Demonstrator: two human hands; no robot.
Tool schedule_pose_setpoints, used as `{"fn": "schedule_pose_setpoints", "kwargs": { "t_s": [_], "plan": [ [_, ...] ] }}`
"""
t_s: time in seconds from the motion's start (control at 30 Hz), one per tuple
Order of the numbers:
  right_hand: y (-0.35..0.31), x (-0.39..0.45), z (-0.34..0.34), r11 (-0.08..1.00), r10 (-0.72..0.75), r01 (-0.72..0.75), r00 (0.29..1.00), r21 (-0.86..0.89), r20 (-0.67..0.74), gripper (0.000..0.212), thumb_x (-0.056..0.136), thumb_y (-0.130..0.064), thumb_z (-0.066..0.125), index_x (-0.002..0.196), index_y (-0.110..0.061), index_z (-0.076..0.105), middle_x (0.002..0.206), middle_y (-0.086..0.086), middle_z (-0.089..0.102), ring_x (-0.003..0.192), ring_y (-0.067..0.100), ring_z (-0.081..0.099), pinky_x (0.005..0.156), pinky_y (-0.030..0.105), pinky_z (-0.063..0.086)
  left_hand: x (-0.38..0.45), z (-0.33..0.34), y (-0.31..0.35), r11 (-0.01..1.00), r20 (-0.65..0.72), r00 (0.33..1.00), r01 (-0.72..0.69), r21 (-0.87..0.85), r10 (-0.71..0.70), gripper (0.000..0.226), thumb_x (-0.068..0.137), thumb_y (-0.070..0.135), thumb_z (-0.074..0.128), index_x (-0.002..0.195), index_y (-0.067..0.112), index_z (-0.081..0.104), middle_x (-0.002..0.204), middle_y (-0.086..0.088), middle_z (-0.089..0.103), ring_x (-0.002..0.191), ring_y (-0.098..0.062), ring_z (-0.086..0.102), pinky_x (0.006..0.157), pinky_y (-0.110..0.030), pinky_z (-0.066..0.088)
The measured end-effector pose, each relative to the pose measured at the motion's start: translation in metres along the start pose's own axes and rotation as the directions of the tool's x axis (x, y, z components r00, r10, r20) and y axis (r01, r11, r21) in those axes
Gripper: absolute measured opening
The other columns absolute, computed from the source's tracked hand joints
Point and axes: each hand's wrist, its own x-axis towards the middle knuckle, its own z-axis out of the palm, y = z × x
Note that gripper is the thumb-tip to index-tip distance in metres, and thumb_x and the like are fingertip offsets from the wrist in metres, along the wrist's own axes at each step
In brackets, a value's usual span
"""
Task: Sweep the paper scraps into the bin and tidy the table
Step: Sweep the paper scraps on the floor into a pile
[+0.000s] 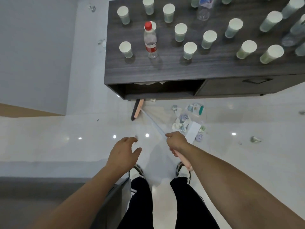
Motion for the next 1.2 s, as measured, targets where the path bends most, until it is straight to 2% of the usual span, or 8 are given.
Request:
{"fn": "schedule_pose_setpoints", "kwargs": {
  "t_s": [0.2,0.37,0.57,0.7,0.9,1.0,1.1,1.2],
  "plan": [
    [0.029,0.019,-0.057,0.979,0.044,-0.032,0.998,0.202,-0.053,0.051,0.094,-0.009,0.037,0.137,-0.028,0.057,0.068,0.012,0.054,0.044,0.017,0.039,0.042,0.017,0.032,0.014,0.024,0.037,0.997,0.097,0.995,-0.044,0.062,0.038,0.040,0.092,0.041,0.057,0.128,0.024,0.057,0.132,0.002,0.055,0.117,-0.019,0.052,0.092,-0.027,0.039],
    [0.079,-0.021,-0.121,0.955,0.111,-0.074,0.987,0.287,-0.115,0.034,0.099,-0.018,0.046,0.129,-0.013,0.061,0.071,0.014,0.053,0.046,0.020,0.041,0.044,0.022,0.033,0.026,0.034,0.098,0.989,0.153,0.981,-0.133,0.071,0.121,0.040,0.091,0.041,0.058,0.127,0.023,0.058,0.128,0.001,0.056,0.112,-0.018,0.054,0.093,-0.029,0.043],
    [0.148,-0.072,-0.184,0.901,0.213,-0.119,0.959,0.417,-0.188,0.034,0.096,-0.022,0.050,0.124,-0.008,0.062,0.060,0.012,0.052,0.042,0.019,0.040,0.045,0.023,0.032,0.030,0.039,0.167,0.953,0.192,0.947,-0.281,0.112,0.257,0.041,0.091,0.043,0.057,0.127,0.023,0.058,0.130,-0.001,0.055,0.112,-0.020,0.055,0.091,-0.031,0.045],
    [0.194,-0.109,-0.211,0.869,0.290,-0.159,0.931,0.468,-0.222,0.026,0.092,-0.022,0.055,0.102,0.000,0.064,0.066,0.013,0.052,0.042,0.019,0.042,0.043,0.023,0.035,0.024,0.042,0.187,0.935,0.202,0.929,-0.336,0.115,0.309,0.042,0.091,0.043,0.059,0.127,0.022,0.058,0.131,-0.002,0.056,0.117,-0.022,0.053,0.091,-0.029,0.039],
    [0.211,-0.154,-0.184,0.867,0.367,-0.195,0.872,0.459,-0.324,0.027,0.097,-0.022,0.043,0.104,0.001,0.054,0.066,0.012,0.047,0.041,0.018,0.041,0.039,0.021,0.033,0.010,0.023,0.167,0.919,0.181,0.914,-0.385,0.091,0.364,0.043,0.091,0.043,0.058,0.128,0.021,0.057,0.131,-0.003,0.056,0.118,-0.023,0.052,0.089,-0.029,0.038],
    [0.200,-0.183,-0.150,0.887,0.328,-0.174,0.889,0.427,-0.319,0.023,0.096,-0.022,0.043,0.103,-0.003,0.055,0.063,0.011,0.044,0.040,0.018,0.038,0.041,0.022,0.031,0.005,0.006,0.134,0.928,0.153,0.923,-0.366,0.064,0.353,0.043,0.091,0.043,0.057,0.129,0.021,0.057,0.131,-0.004,0.055,0.117,-0.022,0.052,0.087,-0.028,0.036],
    [0.176,-0.201,-0.100,0.915,0.255,-0.136,0.924,0.379,-0.284,0.034,0.097,-0.023,0.045,0.123,-0.006,0.059,0.061,0.009,0.044,0.037,0.017,0.035,0.041,0.019,0.028,0.000,-0.015,0.090,0.946,0.133,0.939,-0.324,0.029,0.318,0.043,0.091,0.043,0.058,0.129,0.021,0.056,0.132,-0.003,0.055,0.116,-0.022,0.052,0.086,-0.027,0.037],
    [0.136,-0.196,-0.038,0.952,0.164,-0.095,0.962,0.292,-0.220,0.040,0.096,-0.022,0.042,0.131,-0.010,0.058,0.060,0.008,0.045,0.033,0.015,0.035,0.041,0.018,0.027,-0.005,-0.039,0.032,0.963,0.100,0.958,-0.271,0.006,0.269,0.043,0.091,0.043,0.059,0.128,0.021,0.057,0.130,-0.003,0.056,0.111,-0.021,0.054,0.083,-0.027,0.039]
  ]
}}
